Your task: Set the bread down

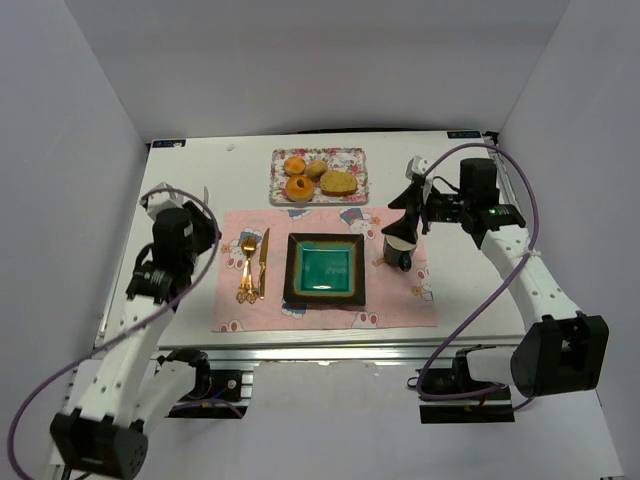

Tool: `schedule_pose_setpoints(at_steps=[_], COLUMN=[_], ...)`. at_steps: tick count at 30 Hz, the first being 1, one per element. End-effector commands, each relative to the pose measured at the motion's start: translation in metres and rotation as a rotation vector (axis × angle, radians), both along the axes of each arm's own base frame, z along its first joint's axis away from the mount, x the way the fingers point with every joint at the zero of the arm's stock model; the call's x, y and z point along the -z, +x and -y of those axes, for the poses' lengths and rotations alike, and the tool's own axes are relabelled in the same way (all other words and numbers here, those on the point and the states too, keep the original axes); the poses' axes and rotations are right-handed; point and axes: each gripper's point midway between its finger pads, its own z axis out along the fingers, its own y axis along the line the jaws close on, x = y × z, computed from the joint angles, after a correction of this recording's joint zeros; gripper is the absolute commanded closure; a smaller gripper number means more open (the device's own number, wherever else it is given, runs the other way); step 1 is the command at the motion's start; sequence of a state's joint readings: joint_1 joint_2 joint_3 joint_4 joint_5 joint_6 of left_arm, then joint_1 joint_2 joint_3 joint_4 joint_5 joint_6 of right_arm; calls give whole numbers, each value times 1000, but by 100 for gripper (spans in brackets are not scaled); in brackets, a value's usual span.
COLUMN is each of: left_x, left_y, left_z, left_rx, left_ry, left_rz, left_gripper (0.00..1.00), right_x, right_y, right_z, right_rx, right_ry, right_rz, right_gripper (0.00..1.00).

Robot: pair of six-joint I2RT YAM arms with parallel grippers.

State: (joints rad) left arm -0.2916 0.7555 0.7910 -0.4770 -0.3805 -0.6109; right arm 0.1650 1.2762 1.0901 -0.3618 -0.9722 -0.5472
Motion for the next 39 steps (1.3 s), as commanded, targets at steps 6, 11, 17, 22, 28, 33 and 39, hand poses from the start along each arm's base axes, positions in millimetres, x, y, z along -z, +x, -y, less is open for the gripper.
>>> schedule_pose_setpoints(at_steps=[6,11,17,22,28,33,39], left_x=[99,126,156,176,201,223,236], left_y=[25,49,95,118,129,121,106], left_z=[-79,-107,-113,-116,-113,-113,-116], left_rx=[-68,-51,83,140,211,242,238], left_ry=[95,217,300,343,306,244,211], left_rz=[-469,-591,-617,-639,-633,-637,-655], left_gripper=[3,5,8,11,22,33,67], right_x=[12,14,13,11,10,8,5], right_y=[-15,-15,-10,-7,-5,-4,-4], right_z=[-6,-7,-8,-8,-7,-4,-1], right_rx=[-60,-57,-60,-57,-45,-31,-18], right_ry=[14,24,25,27,20,16,17], right_rz=[25,21,22,22,33,39,44], right_gripper=[11,11,11,11,11,11,11])
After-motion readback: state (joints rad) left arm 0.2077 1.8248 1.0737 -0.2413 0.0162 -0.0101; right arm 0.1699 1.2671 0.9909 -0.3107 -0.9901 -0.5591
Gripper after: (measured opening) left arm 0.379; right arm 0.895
